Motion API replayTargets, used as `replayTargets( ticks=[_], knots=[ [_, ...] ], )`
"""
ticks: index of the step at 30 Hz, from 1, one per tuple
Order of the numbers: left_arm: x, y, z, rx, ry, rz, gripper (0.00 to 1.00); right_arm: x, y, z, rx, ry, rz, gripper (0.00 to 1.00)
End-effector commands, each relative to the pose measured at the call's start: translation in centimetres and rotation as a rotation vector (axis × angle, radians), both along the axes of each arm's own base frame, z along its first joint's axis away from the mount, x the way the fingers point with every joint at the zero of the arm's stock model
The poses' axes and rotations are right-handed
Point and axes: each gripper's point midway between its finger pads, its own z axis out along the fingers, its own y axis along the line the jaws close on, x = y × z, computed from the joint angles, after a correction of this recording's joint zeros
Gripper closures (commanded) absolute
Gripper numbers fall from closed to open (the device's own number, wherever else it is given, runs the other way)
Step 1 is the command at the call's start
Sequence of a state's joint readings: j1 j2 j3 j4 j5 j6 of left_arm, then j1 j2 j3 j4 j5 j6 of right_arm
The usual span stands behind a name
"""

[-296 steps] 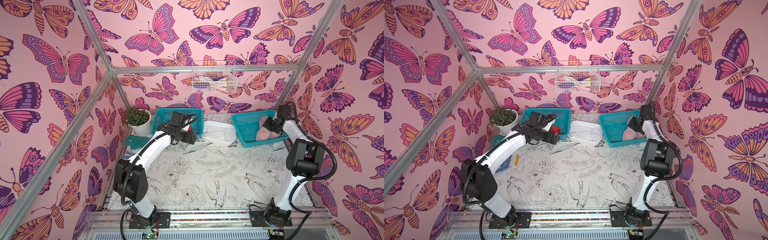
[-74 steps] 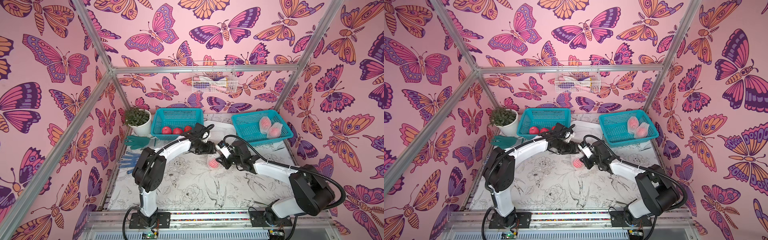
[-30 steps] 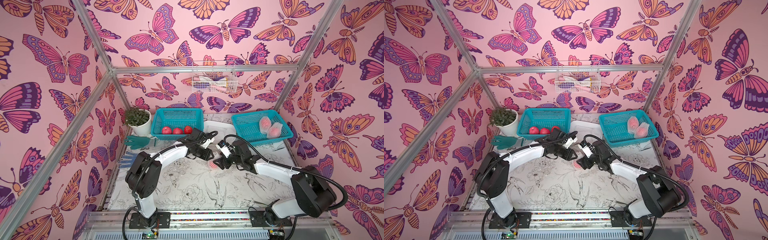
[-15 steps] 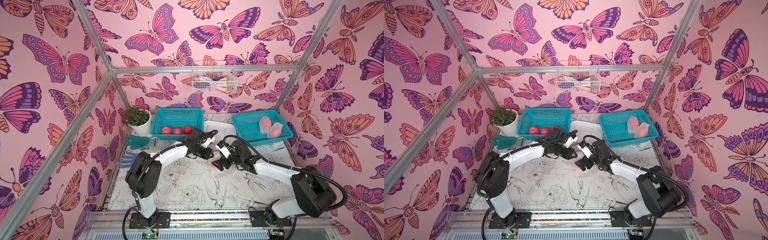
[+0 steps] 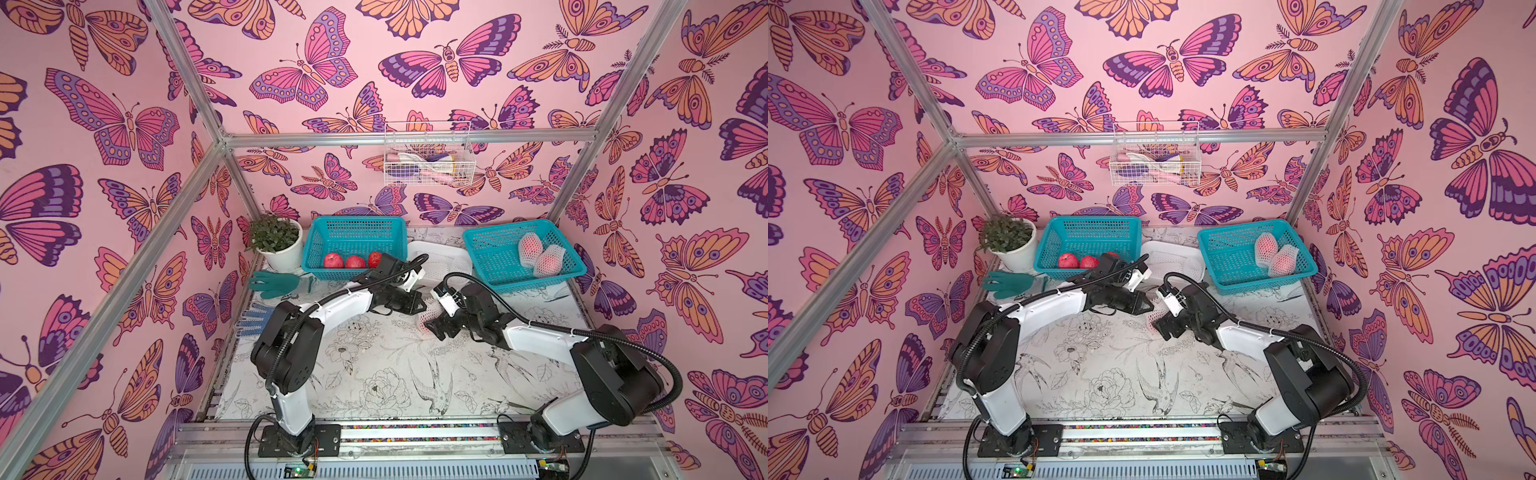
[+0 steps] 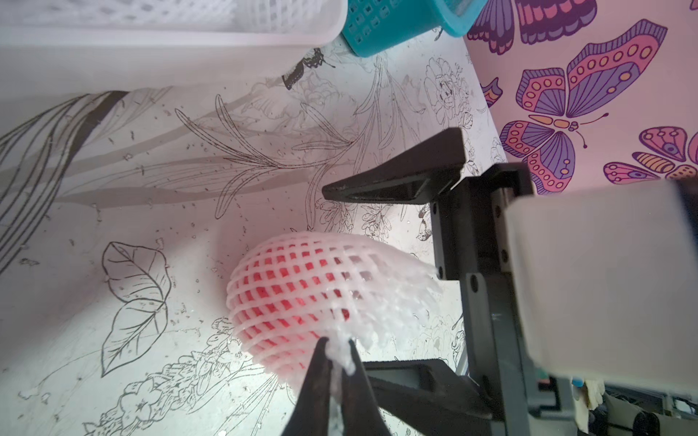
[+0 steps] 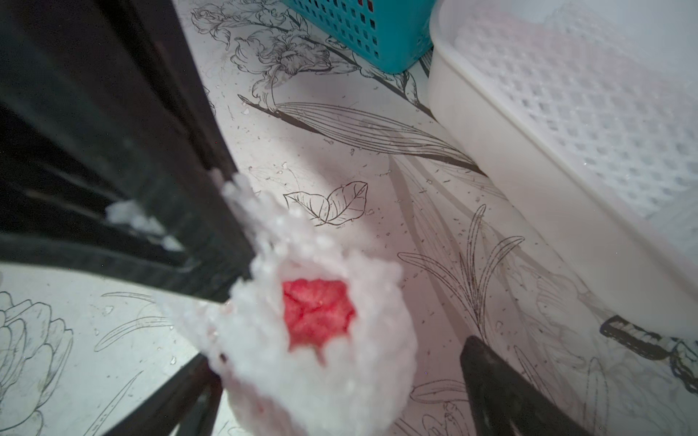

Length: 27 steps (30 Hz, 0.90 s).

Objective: Remove foam nets from apples
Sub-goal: Remove the foam net from the apple.

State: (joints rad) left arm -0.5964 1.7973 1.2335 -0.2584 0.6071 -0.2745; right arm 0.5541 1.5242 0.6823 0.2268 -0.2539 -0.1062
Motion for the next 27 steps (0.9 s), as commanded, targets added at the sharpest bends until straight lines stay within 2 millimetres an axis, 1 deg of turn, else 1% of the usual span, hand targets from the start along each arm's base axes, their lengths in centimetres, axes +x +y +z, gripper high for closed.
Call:
replayTargets(
  ticks=[1, 6, 13, 15, 20, 26, 27],
  knots=[
    [-0.3, -0.1, -0.6, -0.019, 0.031, -0.007, 0.92, -0.2, 1.2, 0.6, 0.044, -0.02, 0.024, 0.06],
    [-0.4, -0.2, -0.5, -0.022, 0.03, -0.01, 0.92, -0.5, 1.5, -0.2, 0.026, 0.002, 0.04, 0.09],
    [-0.4, -0.2, -0.1, -0.03, 0.02, -0.007, 0.93, -0.2, 1.7, -0.1, 0.023, 0.011, 0.039, 0.21],
    [-0.3, -0.2, 0.1, -0.037, 0.017, -0.006, 0.93, -0.1, 1.7, 0.0, 0.025, 0.005, 0.034, 0.25],
    [-0.2, -0.3, 0.8, -0.048, 0.004, -0.008, 0.93, -0.1, 1.9, 1.4, 0.055, -0.026, 0.038, 0.39],
    [-0.4, -0.3, 0.9, -0.051, 0.008, -0.007, 0.94, -0.2, 2.1, 1.6, 0.062, -0.019, 0.052, 0.59],
    [-0.4, -0.3, 1.0, -0.052, 0.004, -0.005, 0.94, -0.2, 2.1, 1.7, 0.063, -0.021, 0.052, 0.61]
  ],
)
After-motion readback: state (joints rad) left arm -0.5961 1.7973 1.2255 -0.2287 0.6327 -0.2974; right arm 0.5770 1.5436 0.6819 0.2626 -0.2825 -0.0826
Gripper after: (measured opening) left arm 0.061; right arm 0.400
